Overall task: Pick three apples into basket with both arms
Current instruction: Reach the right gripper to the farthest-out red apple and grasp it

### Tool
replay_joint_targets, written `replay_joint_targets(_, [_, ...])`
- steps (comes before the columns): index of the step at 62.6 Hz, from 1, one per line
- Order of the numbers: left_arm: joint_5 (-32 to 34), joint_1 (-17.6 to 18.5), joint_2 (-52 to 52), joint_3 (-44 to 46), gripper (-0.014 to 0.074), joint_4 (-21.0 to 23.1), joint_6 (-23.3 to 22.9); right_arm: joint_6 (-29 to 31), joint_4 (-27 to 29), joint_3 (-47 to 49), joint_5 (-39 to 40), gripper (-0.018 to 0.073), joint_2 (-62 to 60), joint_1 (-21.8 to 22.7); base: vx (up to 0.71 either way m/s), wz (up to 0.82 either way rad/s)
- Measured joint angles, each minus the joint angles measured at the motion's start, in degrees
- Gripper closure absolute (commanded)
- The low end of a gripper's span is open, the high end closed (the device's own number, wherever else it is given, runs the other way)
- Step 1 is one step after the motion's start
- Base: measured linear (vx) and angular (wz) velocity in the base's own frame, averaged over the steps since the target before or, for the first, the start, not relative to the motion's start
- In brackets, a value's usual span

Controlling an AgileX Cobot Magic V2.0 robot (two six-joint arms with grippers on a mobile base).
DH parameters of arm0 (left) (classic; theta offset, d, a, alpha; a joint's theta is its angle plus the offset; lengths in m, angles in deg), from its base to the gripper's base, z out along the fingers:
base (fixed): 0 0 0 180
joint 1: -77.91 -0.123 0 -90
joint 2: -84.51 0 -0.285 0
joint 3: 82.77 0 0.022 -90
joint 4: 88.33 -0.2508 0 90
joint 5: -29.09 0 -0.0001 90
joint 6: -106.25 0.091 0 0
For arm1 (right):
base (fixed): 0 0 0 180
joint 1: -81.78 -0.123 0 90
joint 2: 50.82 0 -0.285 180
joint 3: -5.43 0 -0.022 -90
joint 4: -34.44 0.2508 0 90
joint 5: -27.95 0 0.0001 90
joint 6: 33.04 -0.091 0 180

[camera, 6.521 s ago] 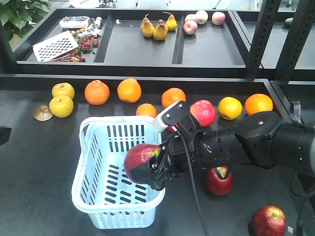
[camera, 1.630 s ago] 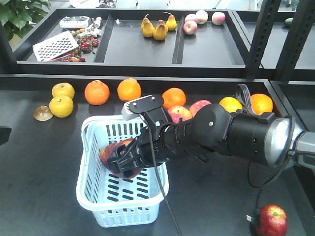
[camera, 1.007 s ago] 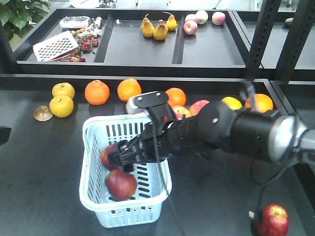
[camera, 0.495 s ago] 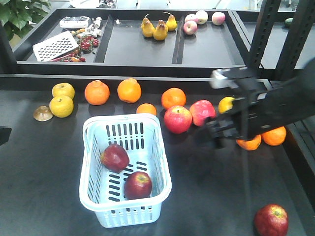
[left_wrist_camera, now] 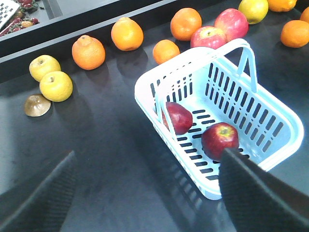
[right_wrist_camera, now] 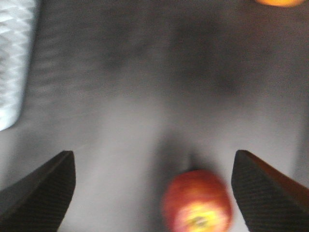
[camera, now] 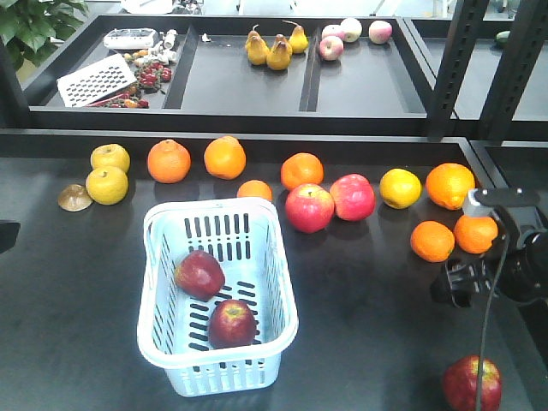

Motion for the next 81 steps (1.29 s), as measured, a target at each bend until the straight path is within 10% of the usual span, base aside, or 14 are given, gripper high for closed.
replay_joint_targets(31, [0.0, 0.0, 0.0, 0.0, 0.0031, 0.0, 0.0, -11.7, -14.1, -0.5, -0.4, -0.0053, 15.1, 0.0, 0.00, 0.00])
replay_joint_targets(57, [0.0, 0.0, 0.0, 0.0, 0.0031, 0.0, 0.0, -12.9, -14.7, -0.5, 0.6, -0.0032, 25.2, 0.0, 0.00, 0.00])
replay_joint_targets(81, [0.0, 0.0, 0.0, 0.0, 0.0031, 0.0, 0.0, -15.9, -14.8, -0.2, -1.5, 0.0273, 26.7, 0.0, 0.00, 0.00])
